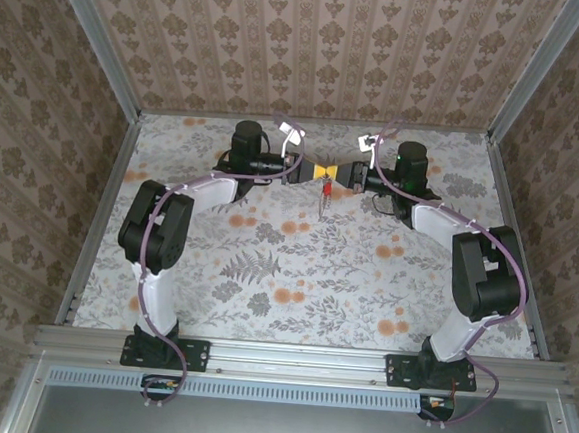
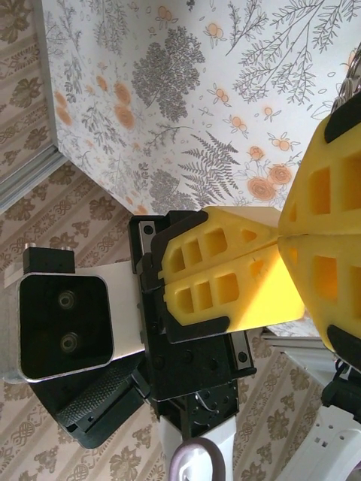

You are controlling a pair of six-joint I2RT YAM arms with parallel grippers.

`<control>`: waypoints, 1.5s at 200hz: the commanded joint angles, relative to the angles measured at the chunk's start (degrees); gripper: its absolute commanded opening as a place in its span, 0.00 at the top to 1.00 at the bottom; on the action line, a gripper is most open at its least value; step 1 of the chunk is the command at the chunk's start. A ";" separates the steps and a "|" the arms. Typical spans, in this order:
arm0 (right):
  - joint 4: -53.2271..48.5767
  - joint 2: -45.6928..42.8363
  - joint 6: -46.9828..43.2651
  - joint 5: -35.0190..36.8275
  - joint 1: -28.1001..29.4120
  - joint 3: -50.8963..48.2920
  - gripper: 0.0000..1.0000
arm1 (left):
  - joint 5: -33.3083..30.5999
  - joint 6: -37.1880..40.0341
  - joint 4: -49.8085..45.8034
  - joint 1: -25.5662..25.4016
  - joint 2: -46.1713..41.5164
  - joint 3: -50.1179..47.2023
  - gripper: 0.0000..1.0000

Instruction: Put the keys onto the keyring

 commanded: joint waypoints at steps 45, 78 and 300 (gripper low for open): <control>2.05 -0.88 1.40 2.56 -0.72 -2.23 0.78 | 2.31 -7.48 14.20 -1.43 2.06 -0.95 1.00; 4.86 -4.11 3.09 6.58 -3.01 -6.78 0.58 | 0.84 -7.06 13.60 -1.02 1.42 -1.62 1.00; 15.60 -3.71 -1.75 12.43 1.65 -14.85 0.44 | 1.05 -8.67 13.86 -1.17 1.74 -0.24 1.00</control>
